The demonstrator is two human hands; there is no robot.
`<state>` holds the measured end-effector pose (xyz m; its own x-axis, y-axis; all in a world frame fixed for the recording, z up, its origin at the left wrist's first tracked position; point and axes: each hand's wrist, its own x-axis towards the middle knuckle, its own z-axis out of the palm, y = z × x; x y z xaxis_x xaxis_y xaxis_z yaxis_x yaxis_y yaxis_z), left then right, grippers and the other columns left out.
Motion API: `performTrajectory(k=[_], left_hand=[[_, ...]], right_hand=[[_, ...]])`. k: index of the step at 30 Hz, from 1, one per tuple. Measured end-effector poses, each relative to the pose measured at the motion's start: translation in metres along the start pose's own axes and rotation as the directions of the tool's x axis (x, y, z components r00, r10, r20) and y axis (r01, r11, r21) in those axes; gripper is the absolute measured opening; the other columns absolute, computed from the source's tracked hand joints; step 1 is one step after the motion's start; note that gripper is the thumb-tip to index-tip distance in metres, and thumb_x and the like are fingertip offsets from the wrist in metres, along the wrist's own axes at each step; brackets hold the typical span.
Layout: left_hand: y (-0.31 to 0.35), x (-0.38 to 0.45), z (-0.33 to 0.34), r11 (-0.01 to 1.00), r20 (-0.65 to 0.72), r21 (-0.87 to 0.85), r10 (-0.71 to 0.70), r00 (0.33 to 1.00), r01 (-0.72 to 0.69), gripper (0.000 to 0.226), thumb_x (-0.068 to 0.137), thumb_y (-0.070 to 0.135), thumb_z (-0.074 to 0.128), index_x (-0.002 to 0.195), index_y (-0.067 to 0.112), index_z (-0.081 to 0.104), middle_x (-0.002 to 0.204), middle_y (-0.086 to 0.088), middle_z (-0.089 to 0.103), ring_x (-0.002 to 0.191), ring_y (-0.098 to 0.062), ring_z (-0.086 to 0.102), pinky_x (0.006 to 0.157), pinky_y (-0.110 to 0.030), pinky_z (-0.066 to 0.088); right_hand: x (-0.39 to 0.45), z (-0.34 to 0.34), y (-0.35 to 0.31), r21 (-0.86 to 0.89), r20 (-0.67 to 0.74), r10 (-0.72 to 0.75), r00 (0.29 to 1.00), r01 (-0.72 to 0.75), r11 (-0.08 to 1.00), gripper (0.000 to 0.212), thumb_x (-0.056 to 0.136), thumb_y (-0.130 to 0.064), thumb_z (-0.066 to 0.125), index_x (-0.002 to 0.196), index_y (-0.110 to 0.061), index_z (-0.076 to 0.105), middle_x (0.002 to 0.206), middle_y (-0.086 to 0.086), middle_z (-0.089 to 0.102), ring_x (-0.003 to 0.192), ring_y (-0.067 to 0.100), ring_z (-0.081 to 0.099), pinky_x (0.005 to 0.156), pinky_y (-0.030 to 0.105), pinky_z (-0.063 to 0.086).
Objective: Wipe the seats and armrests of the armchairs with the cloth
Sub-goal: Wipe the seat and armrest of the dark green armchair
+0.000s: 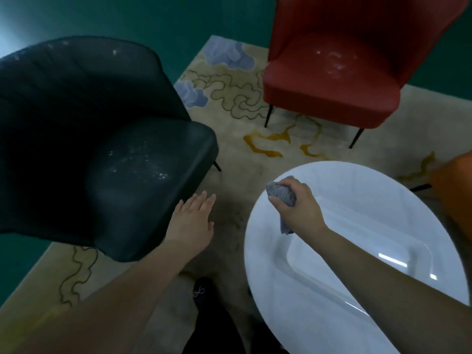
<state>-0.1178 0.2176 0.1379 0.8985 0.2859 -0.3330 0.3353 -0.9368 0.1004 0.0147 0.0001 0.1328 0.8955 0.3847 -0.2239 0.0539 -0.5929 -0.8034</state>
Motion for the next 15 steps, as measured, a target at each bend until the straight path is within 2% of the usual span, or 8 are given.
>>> performTrajectory(k=[2,4,6,10,15], left_hand=[[-0.033,-0.001,-0.003,0.999,0.007,-0.029,-0.028,1.000,0.029,0.067,0.099,0.037,0.042,0.155,0.027,0.006,0.162,0.003,0.008,0.149,-0.016,0.007,0.121,-0.039,0.005],[-0.067,-0.001,-0.004,0.996,0.011,-0.067,-0.053,0.999,0.054,0.066,0.099,0.035,0.043,0.155,0.027,0.009,0.162,0.004,0.008,0.149,-0.017,0.007,0.121,-0.039,0.005],[-0.101,-0.002,-0.005,0.994,0.003,-0.080,-0.072,0.997,0.072,0.065,0.098,0.034,0.043,0.155,0.027,0.012,0.162,0.003,0.009,0.149,-0.017,0.008,0.120,-0.040,0.005],[-0.166,-0.005,-0.008,0.988,-0.027,-0.091,-0.128,0.991,0.125,0.065,0.098,0.036,0.044,0.154,0.028,0.014,0.162,0.003,0.010,0.149,-0.018,0.009,0.119,-0.039,0.004],[-0.237,-0.009,-0.004,0.966,-0.016,-0.090,-0.243,0.970,0.241,0.068,0.096,0.040,0.046,0.153,0.028,0.011,0.162,0.001,0.010,0.149,-0.021,0.007,0.119,-0.044,0.005]], right_hand=[[0.012,0.026,-0.022,-0.045,0.015,-0.042,0.999,0.043,0.998,0.029,0.084,-0.044,0.066,0.104,-0.041,0.046,0.104,-0.008,0.048,0.081,0.006,0.054,0.044,0.007,0.040],[0.021,0.054,-0.043,-0.063,0.037,-0.079,0.996,0.081,0.995,0.027,0.082,-0.045,0.066,0.099,-0.044,0.045,0.099,-0.012,0.051,0.081,0.005,0.055,0.050,0.008,0.037],[0.029,0.084,-0.062,-0.059,0.073,-0.094,0.993,0.098,0.993,0.025,0.082,-0.045,0.066,0.097,-0.042,0.046,0.096,-0.015,0.053,0.081,0.005,0.057,0.057,0.013,0.040],[0.042,0.141,-0.098,-0.043,0.132,-0.102,0.986,0.109,0.993,0.024,0.082,-0.044,0.065,0.098,-0.040,0.048,0.100,-0.013,0.053,0.086,0.007,0.057,0.071,0.031,0.053],[0.063,0.199,-0.138,-0.049,0.171,-0.147,0.974,0.158,0.986,0.029,0.082,-0.040,0.067,0.106,-0.041,0.051,0.109,-0.005,0.054,0.091,0.010,0.056,0.074,0.027,0.046]])
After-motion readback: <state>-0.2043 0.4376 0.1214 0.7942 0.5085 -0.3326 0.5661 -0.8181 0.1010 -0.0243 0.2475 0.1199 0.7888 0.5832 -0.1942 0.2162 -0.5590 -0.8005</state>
